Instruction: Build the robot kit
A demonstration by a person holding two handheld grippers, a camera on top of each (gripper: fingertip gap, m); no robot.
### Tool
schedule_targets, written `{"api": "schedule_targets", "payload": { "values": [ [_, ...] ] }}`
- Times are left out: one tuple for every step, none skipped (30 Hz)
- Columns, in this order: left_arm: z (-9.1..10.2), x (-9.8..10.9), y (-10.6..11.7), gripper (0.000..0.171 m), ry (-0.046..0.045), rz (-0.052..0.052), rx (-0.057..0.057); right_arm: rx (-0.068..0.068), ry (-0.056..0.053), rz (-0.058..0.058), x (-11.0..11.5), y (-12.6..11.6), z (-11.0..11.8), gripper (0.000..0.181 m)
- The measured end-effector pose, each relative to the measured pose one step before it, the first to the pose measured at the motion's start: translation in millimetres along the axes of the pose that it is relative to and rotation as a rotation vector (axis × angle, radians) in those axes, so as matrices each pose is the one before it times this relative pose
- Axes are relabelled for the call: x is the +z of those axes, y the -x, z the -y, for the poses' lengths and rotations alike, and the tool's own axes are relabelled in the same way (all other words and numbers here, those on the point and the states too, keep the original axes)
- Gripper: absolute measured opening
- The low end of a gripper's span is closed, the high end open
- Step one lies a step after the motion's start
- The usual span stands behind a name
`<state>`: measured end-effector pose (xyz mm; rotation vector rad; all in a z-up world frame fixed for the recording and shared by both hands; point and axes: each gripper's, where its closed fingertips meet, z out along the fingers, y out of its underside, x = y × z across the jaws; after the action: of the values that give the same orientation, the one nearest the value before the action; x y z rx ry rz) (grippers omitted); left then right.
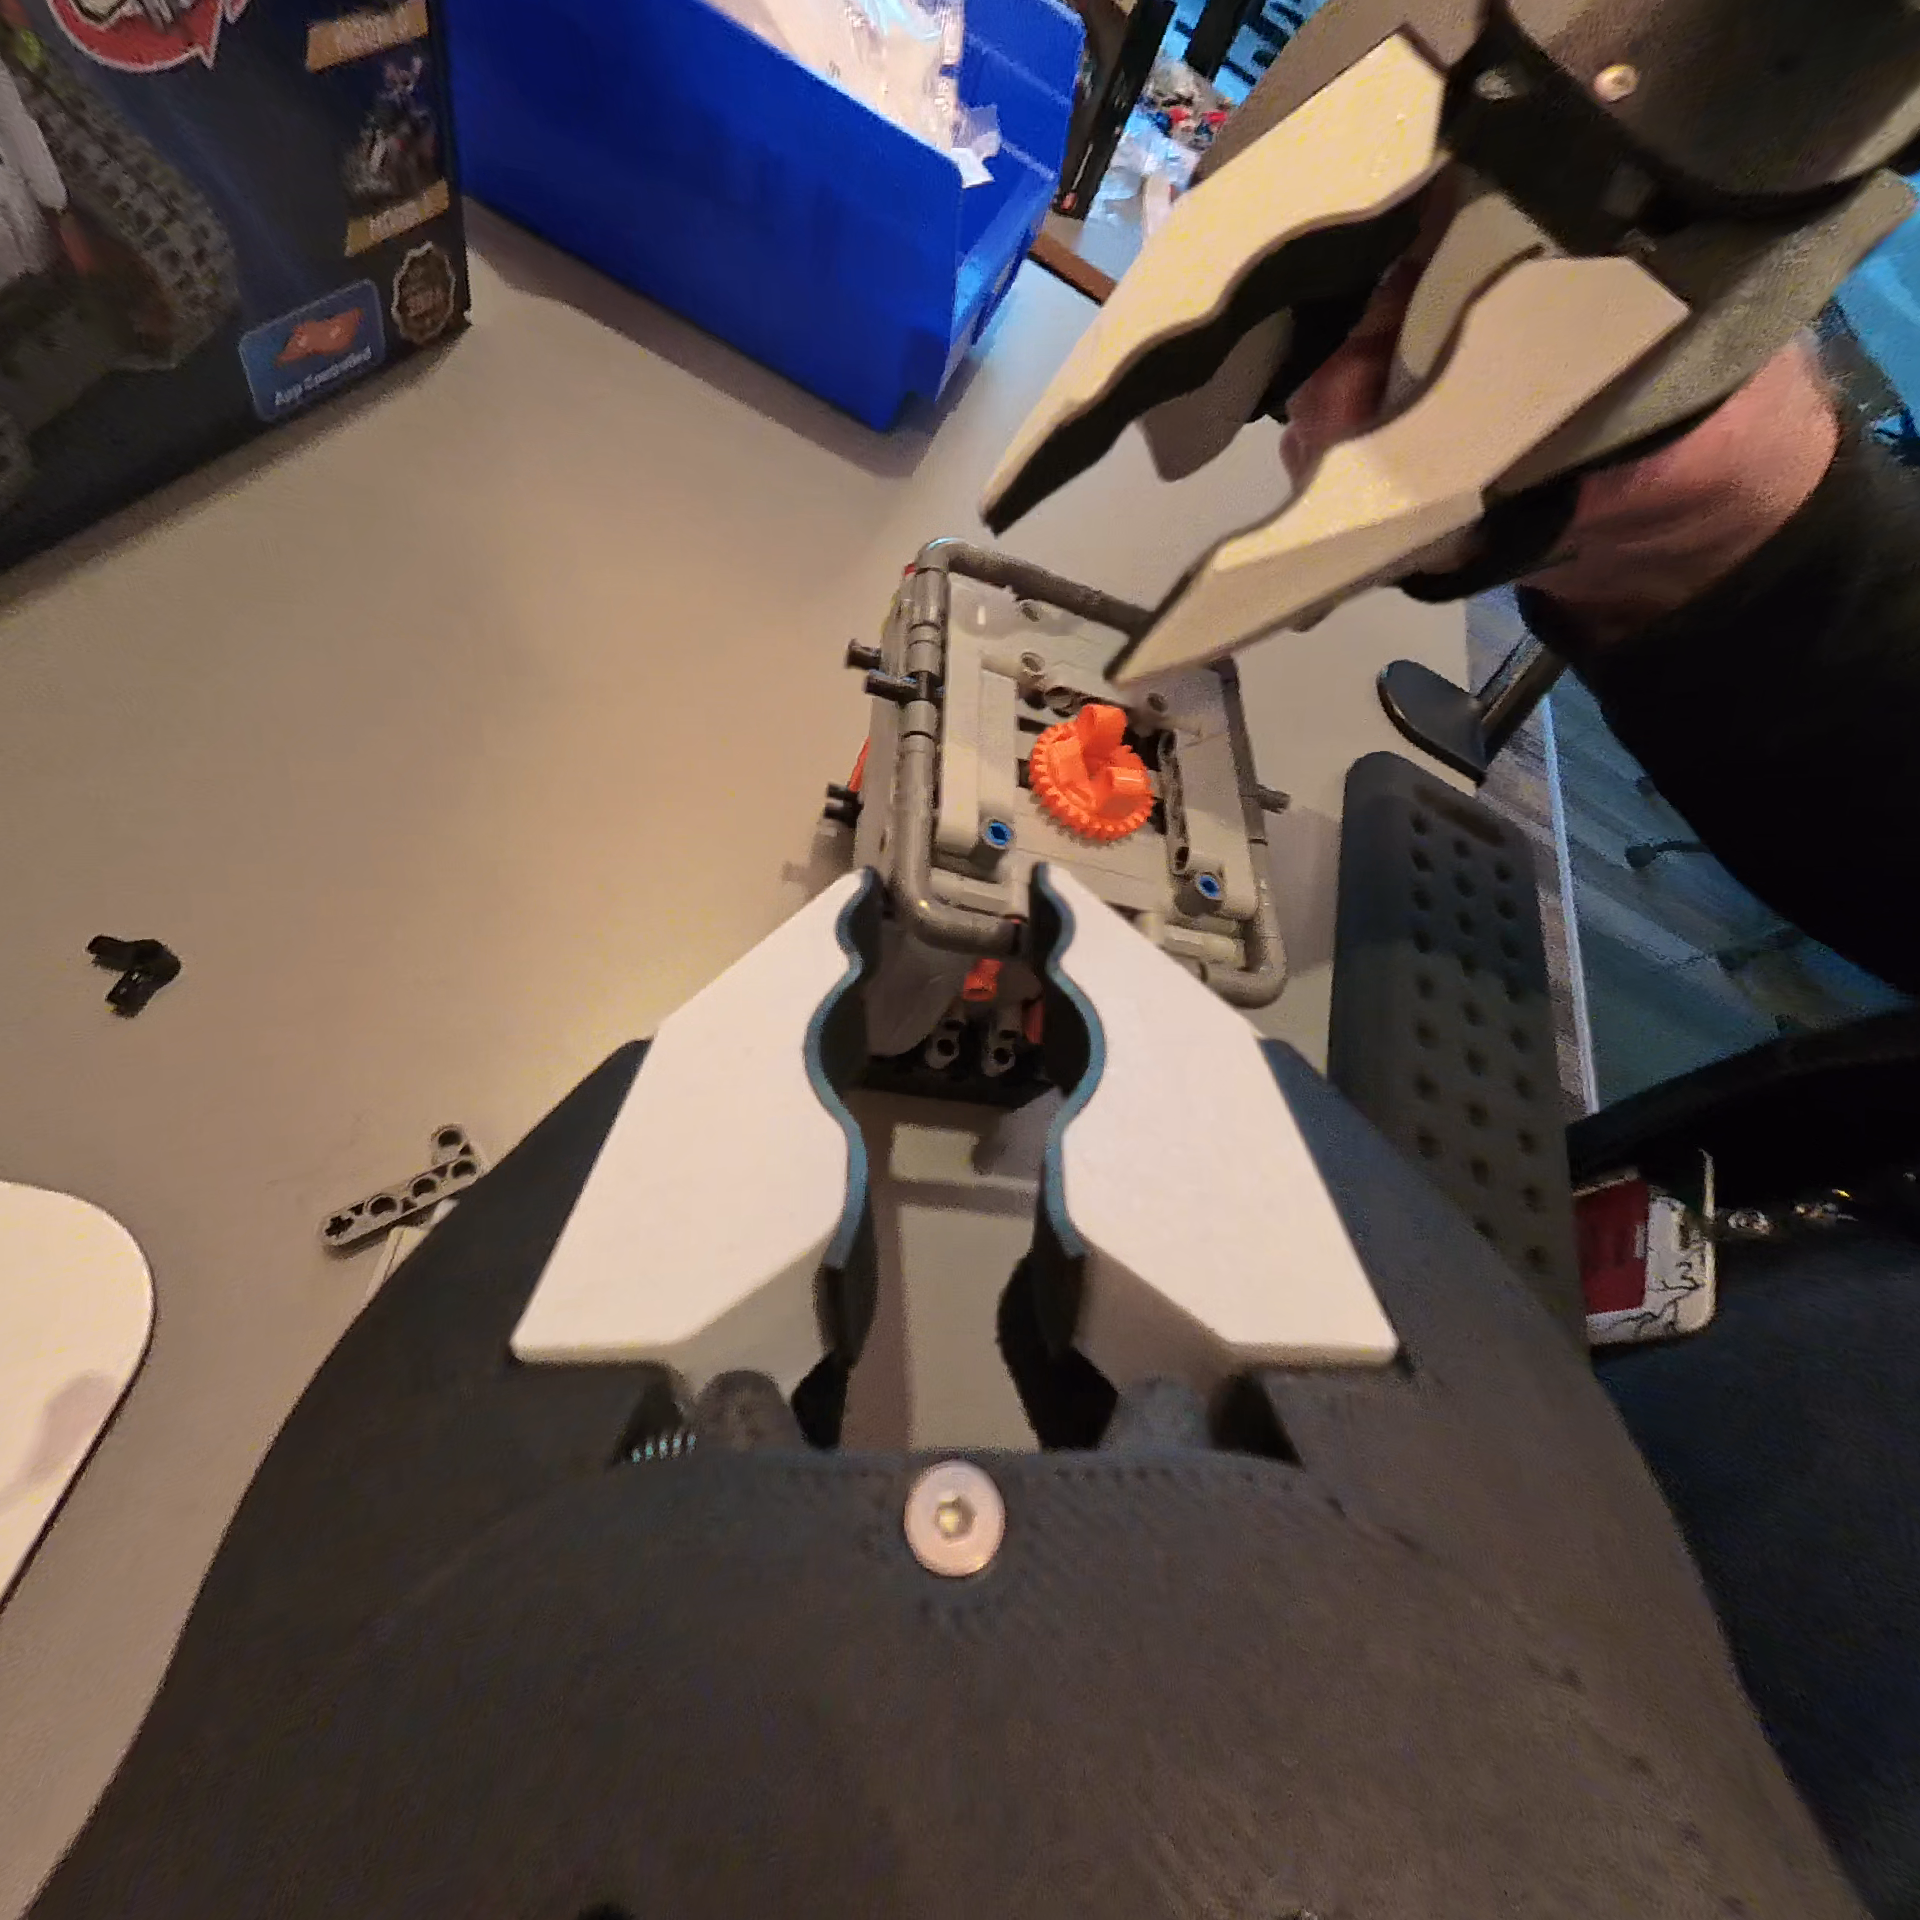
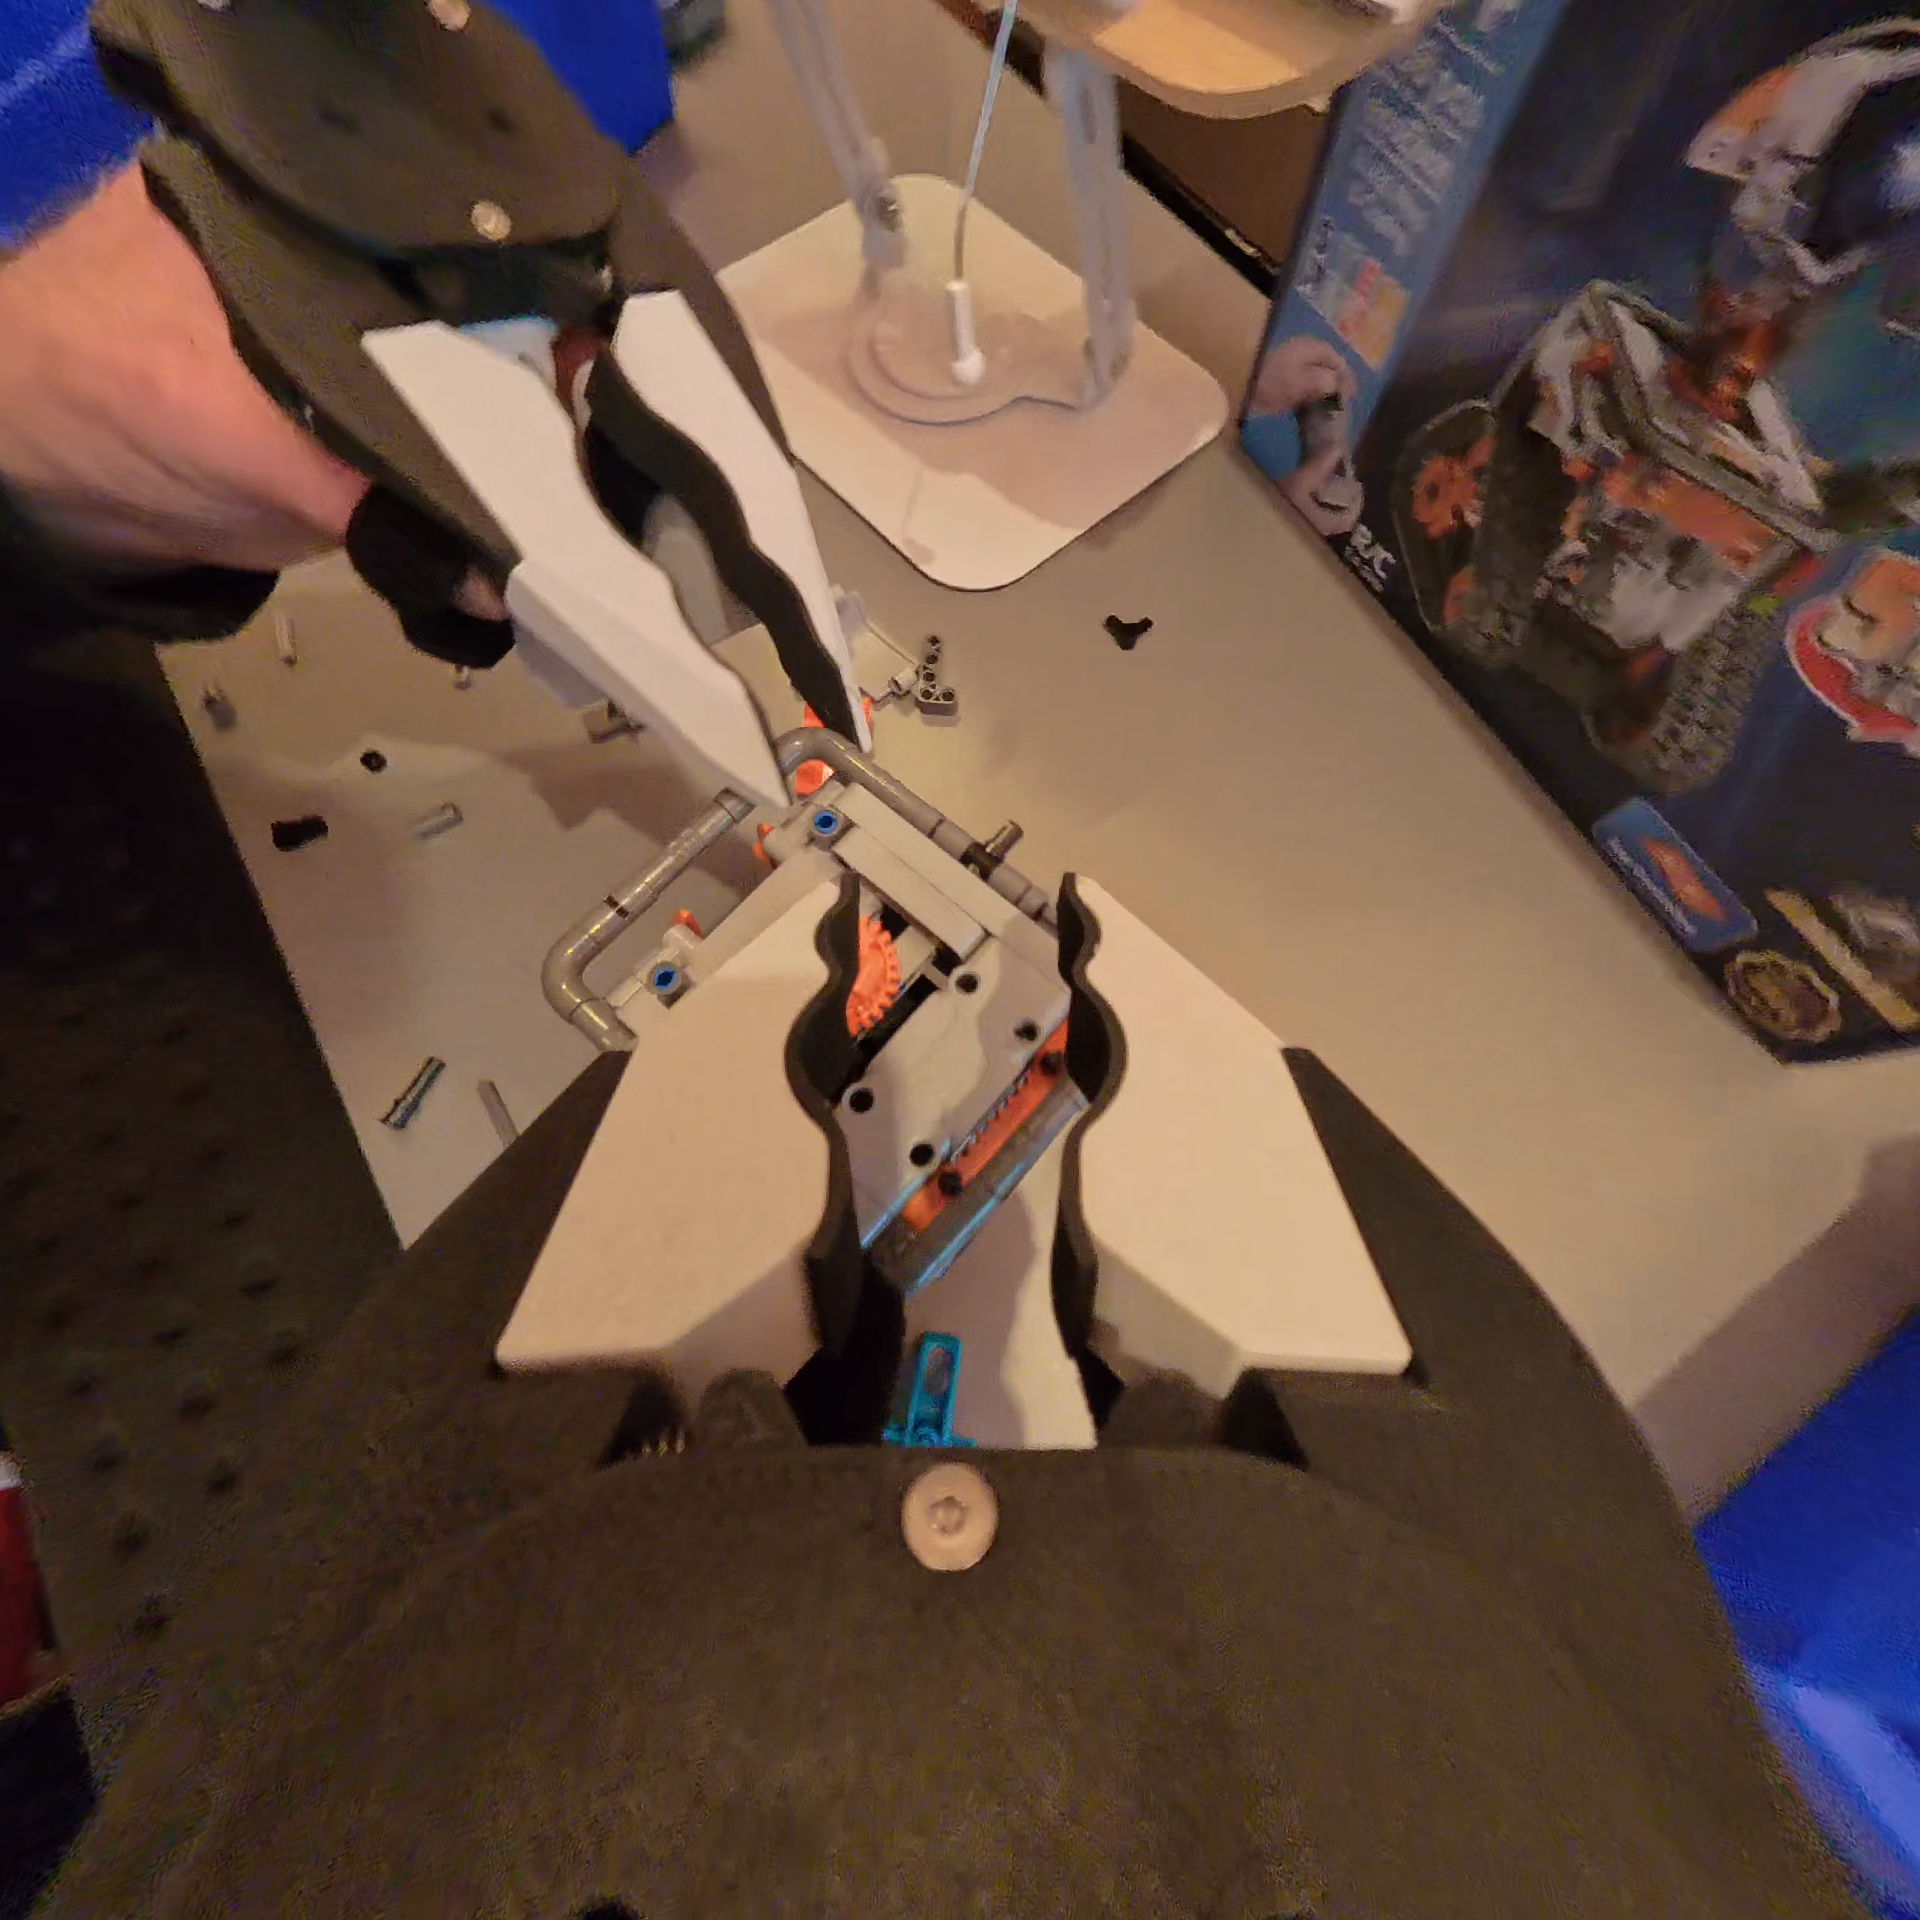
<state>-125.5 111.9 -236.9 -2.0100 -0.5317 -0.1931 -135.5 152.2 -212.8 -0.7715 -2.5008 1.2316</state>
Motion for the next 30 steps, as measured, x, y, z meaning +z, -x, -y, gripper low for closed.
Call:
{"api": "schedule_targets", "payload": {
  "values": [
    [0.58, -0.08, 1.67, 0.020, 0.00074, 0.0053, -0.0091, -0.0370, 0.0207, 0.0139, 5.27, 1.98, -0.59, 0.035],
    [-0.21, -0.01, 1.38, 0.016, 0.00277, 0.0018, -0.0096, -0.0320, 0.0305, 0.0166, 6.12, 1.70, -2.50, 0.035],
    [-0.90, 0.32, 0.93, 0.013, 0.00700, -0.0010, -0.0105, -0.0281, 0.0264, 0.0137, 5.79, 1.16, -2.15, 0.035],
    [0.35, 0.10, 0.00, 0.011, 0.00123, -0.0048, -0.0172, -0.0255, 0.0207, 0.0151, 5.15, 1.62, -1.52, 0.036],
    [-0.06, 0.35, 0.02, 0.010, 0.00354, -0.0013, -0.0058, -0.0250, 0.0185, 0.0159, 4.12, 2.05, -1.44, 0.038],
    [-0.19, 0.61, -0.77, 0.009, 0.00692, 0.0002, 0.0046, -0.0162, 0.0056, 0.0115, 2.19, 1.56, 0.44, 0.036],
    [0.09, 0.03, 0.30, 0.008, 0.00675, 0.0094, 0.0061, -0.0098, 0.0045, 0.0059, 0.65, 0.46, 0.51, 0.035],
    [0.01, 0.01, 0.28, 0.007, 0.00640, 0.0088, 0.0105, -0.0097, 0.0075, 0.0048, -0.10, -0.15, -0.48, 0.035],
    [-0.26, 0.27, -0.44, 0.007, 0.00416, 0.0014, 0.0040, -0.0021, 0.0012, 0.0076, -0.08, 0.21, -0.37, 0.034],
    [-0.12, 0.24, 0.34, 0.007, 0.00106, 0.0051, 0.0001, 0.0011, -0.0051, 0.0068, -0.06, 0.44, -0.20, 0.034],
    [-0.19, -0.18, -0.66, 0.006, 0.00114, 0.0023, 0.0083, -0.0011, -0.0046, 0.0068, -0.29, 0.40, -0.44, 0.034],
    [-0.19, -0.11, -0.73, 0.006, 0.00130, 0.0050, 0.0119, 0.0010, -0.0009, 0.0052, -0.26, 0.35, -0.37, 0.033],
    [-0.36, -0.09, -0.05, 0.006, 0.00116, 0.0121, 0.0154, -0.0016, 0.0011, 0.0004, 0.01, 0.38, -0.18, 0.033],
    [-0.33, -0.39, -0.25, 0.006, 0.00034, 0.0090, 0.0110, -0.0034, 0.0026, -0.0018, -0.23, 0.15, -0.36, 0.033],
    [0.15, -0.34, -0.45, 0.005, -0.00202, 0.0043, 0.0054, -0.0010, 0.0007, -0.0009, -0.35, 0.06, -0.39, 0.033],
    [-0.41, -0.22, -0.27, 0.005, 0.00006, 0.0097, 0.0102, 0.0058, -0.0047, 0.0033, 0.07, -0.01, 0.05, 0.033],
    [-0.59, -0.53, -0.36, 0.005, -0.00033, 0.0131, 0.0142, 0.0048, -0.0024, 0.0058, -0.09, 0.71, -0.23, 0.033],
    [-0.65, -0.54, -1.24, 0.005, 0.00205, 0.0024, 0.0074, -0.0001, 0.0005, 0.0034, -0.10, 0.94, -0.25, 0.033],
    [-0.33, -0.47, -0.62, 0.005, 0.00013, 0.0052, 0.0077, 0.0032, -0.0018, 0.0029, 0.00, 0.52, -0.01, 0.033],
    [-0.36, -0.35, -0.15, 0.005, -0.00397, 0.0092, 0.0069, 0.0024, -0.0005, 0.0024, 0.09, 0.29, -0.02, 0.033],
    [-0.32, -0.18, -0.46, 0.005, -0.00551, 0.0058, -0.0027, -0.0002, -0.0001, 0.0017, -0.05, 0.41, -0.04, 0.033],
    [-0.30, -0.57, -0.28, 0.005, -0.00255, 0.0039, 0.0013, 0.0036, -0.0027, 0.0037, 0.21, 0.38, 0.11, 0.032],
    [-0.23, -0.95, -0.25, 0.005, -0.00089, 0.0077, 0.0014, 0.0052, 0.0016, -0.0063, -0.51, -1.50, -0.65, 0.032],
    [-2.37, -2.92, 1.89, 0.004, 0.01553, 0.0194, 0.0071, 0.0075, 0.0038, -0.0216, -1.88, -5.09, -2.06, 0.031],
    [1.68, -7.60, 0.95, 0.005, -0.01468, -0.0063, 0.0001, 0.0173, -0.0043, -0.0140, -2.08, -5.52, -1.99, 0.031],
    [1.25, -5.25, 0.55, 0.004, -0.00756, -0.0164, -0.0146, -0.0048, -0.0059, 0.0074, -0.20, 0.24, 0.34, 0.030],
    [-3.62, 4.47, -2.00, 0.005, 0.02850, -0.0058, 0.0014, -0.0307, 0.0025, 0.0239, 2.64, 6.97, 2.77, 0.031],
    [-4.74, 7.22, -0.34, 0.006, 0.03303, 0.0164, 0.0210, -0.0219, 0.0085, 0.0187, 3.53, 7.07, 3.45, 0.031],
    [3.45, -0.56, 0.50, 0.005, -0.01930, 0.0033, 0.0018, -0.0035, 0.0044, 0.0036, 1.63, 2.16, 1.58, 0.031],
    [0.55, -3.38, -0.11, 0.005, -0.00270, -0.0252, -0.0225, 0.0167, -0.0084, 0.0035, -0.12, -0.93, 0.07, 0.031]
  ]
}}
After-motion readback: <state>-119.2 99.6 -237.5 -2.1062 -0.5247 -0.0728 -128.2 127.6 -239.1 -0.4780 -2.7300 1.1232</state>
